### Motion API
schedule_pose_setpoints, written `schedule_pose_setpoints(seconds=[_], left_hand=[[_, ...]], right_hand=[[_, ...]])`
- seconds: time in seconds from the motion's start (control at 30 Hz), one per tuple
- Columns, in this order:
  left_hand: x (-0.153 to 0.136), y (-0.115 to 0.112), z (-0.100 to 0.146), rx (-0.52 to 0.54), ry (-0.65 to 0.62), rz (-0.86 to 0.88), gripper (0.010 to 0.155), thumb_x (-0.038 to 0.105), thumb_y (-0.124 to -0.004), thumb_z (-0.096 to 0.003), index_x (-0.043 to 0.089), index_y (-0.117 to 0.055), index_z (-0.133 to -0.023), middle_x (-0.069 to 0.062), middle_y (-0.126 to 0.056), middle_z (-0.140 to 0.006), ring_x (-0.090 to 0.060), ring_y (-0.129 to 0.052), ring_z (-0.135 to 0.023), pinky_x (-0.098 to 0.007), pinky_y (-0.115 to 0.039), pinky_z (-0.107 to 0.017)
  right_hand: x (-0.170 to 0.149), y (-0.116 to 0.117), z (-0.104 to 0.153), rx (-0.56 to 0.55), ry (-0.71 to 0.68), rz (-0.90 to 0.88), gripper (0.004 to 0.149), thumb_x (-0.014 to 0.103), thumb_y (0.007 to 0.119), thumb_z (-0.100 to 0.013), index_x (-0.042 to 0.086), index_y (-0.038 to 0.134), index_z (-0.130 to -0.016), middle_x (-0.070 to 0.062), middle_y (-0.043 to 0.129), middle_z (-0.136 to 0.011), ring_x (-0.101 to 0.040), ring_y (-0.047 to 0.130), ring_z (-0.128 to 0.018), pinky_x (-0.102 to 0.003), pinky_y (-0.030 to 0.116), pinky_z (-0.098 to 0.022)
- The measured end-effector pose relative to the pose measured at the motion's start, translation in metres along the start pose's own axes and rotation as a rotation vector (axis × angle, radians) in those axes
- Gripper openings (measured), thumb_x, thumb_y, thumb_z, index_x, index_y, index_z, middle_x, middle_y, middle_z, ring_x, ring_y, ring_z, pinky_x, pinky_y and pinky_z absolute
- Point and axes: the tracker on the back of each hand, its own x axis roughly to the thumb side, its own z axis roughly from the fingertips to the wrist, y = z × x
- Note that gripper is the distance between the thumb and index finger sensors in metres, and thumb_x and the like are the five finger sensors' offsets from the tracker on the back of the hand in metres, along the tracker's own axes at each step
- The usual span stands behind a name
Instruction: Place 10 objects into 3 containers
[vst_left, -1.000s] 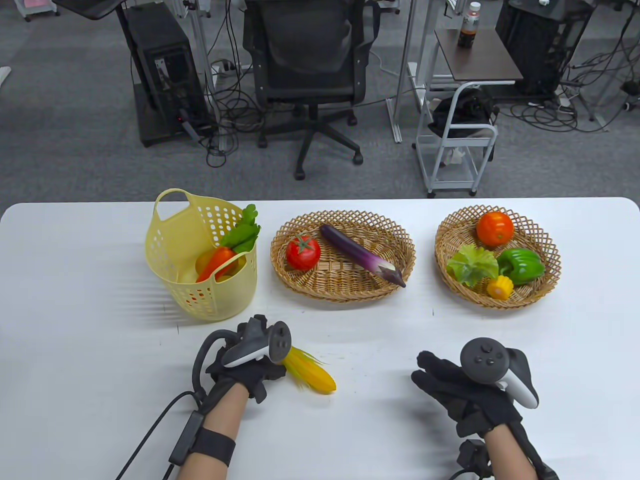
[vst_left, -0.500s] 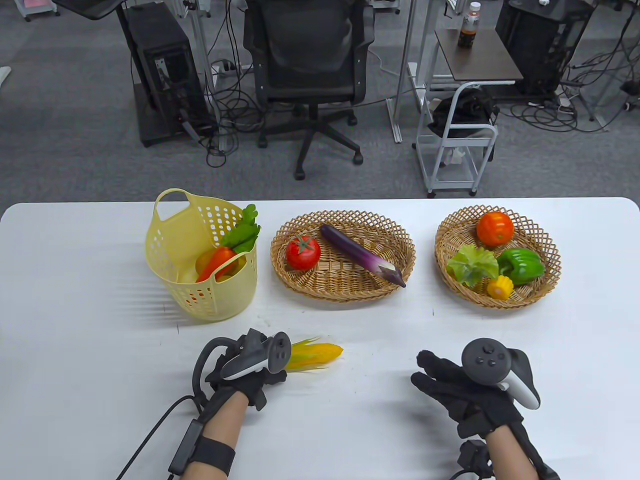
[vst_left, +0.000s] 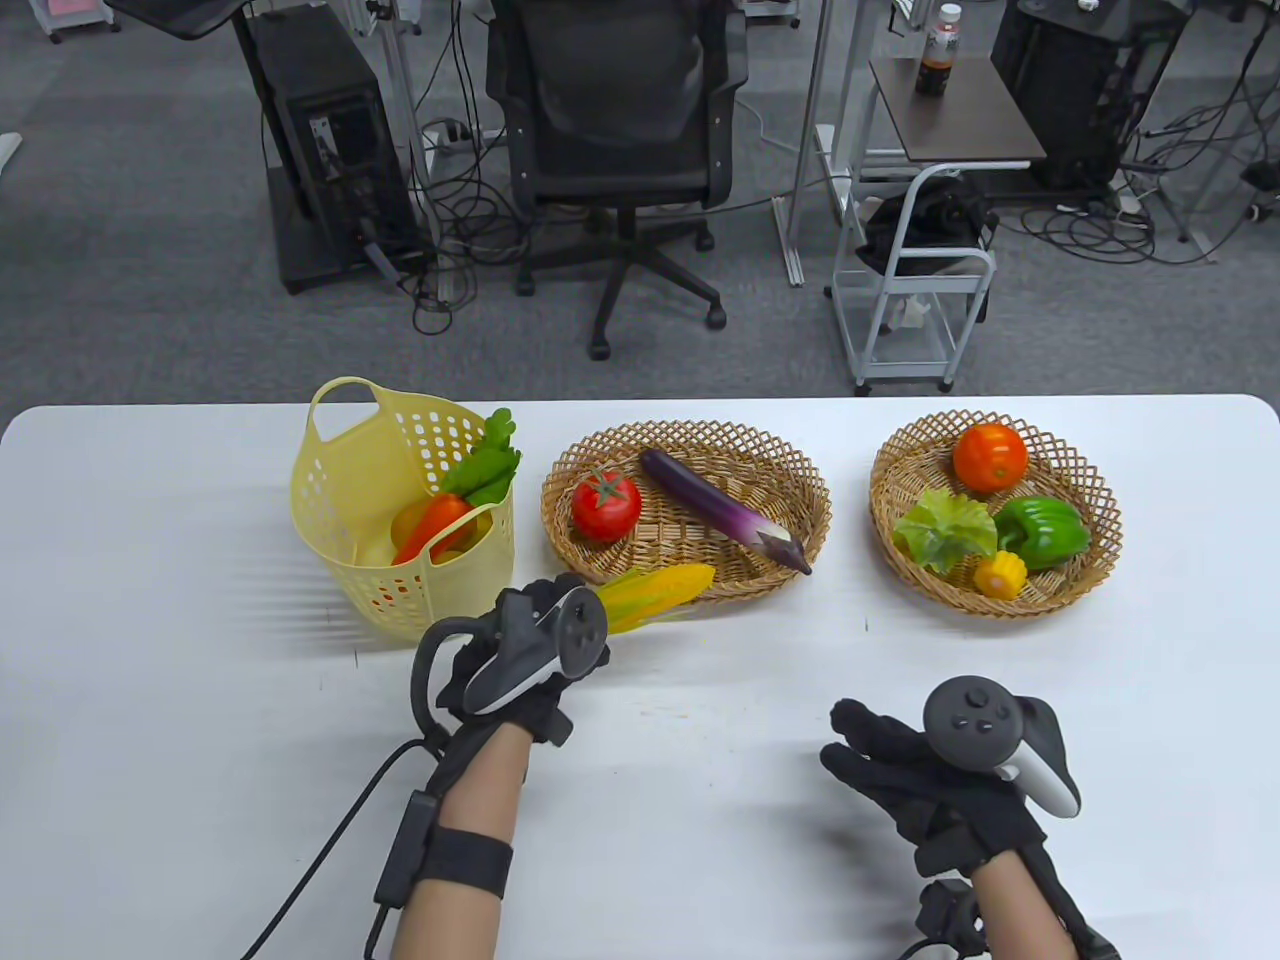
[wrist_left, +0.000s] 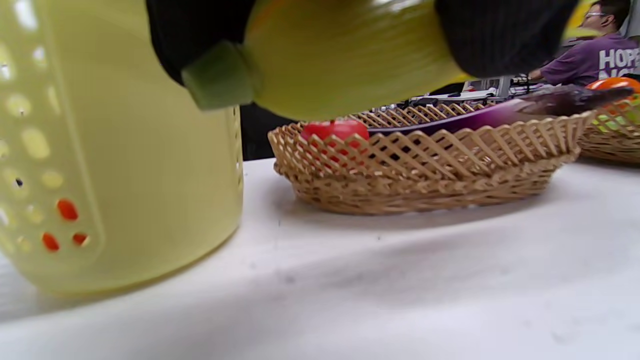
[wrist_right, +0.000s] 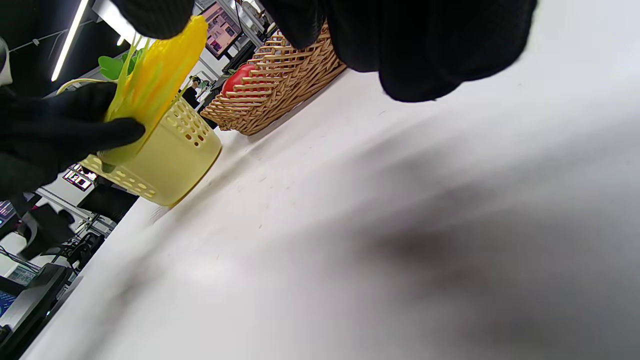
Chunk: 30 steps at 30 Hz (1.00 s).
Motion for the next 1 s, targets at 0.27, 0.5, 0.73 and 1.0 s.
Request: schedule_pose_setpoints(seconds=[0.27, 0.5, 0.73, 1.0], left_hand=[[0.037, 0.007, -0.053, -0.003, 0.098, -0.174, 0.075, 0.059, -0.080, -0.0500, 0.028, -0.052, -0.112, 0.002, -0.071, -0.110, -0.027, -0.079, -0.100, -0.048, -0.074, -0.071], [0.048, -0.003, -0.082, -0.031, 0.127, -0.274, 0.073, 0.053, -0.083, -0.0513, 0.032, -0.049, -0.112, 0.002, -0.064, -0.114, -0.035, -0.066, -0.109, -0.057, -0.063, -0.078], [0.050, -0.009, -0.089, 0.009, 0.109, -0.243, 0.074, 0.053, -0.079, -0.0543, 0.043, -0.037, -0.114, -0.001, -0.033, -0.126, -0.040, -0.037, -0.119, -0.065, -0.044, -0.081], [0.036, 0.000, -0.081, 0.105, 0.057, -0.163, 0.078, 0.059, -0.076, -0.0525, 0.036, -0.036, -0.115, -0.003, -0.033, -0.125, -0.040, -0.041, -0.118, -0.064, -0.049, -0.079]], right_hand=[[-0.001, 0.001, -0.001, 0.042, 0.015, -0.018, 0.075, 0.056, 0.056, -0.061, 0.006, 0.041, -0.115, -0.033, 0.053, -0.111, -0.054, 0.072, -0.083, -0.058, 0.069, -0.059], [-0.003, 0.001, -0.002, 0.053, 0.012, -0.038, 0.075, 0.056, 0.055, -0.062, 0.006, 0.040, -0.116, -0.034, 0.053, -0.111, -0.055, 0.072, -0.083, -0.058, 0.068, -0.060], [-0.003, 0.000, 0.000, 0.048, 0.009, -0.030, 0.075, 0.056, 0.055, -0.061, 0.006, 0.040, -0.115, -0.034, 0.053, -0.111, -0.055, 0.072, -0.083, -0.058, 0.068, -0.060], [-0.003, -0.001, 0.002, 0.039, 0.017, -0.027, 0.075, 0.056, 0.055, -0.061, 0.006, 0.040, -0.115, -0.034, 0.053, -0.111, -0.055, 0.072, -0.083, -0.058, 0.068, -0.060]])
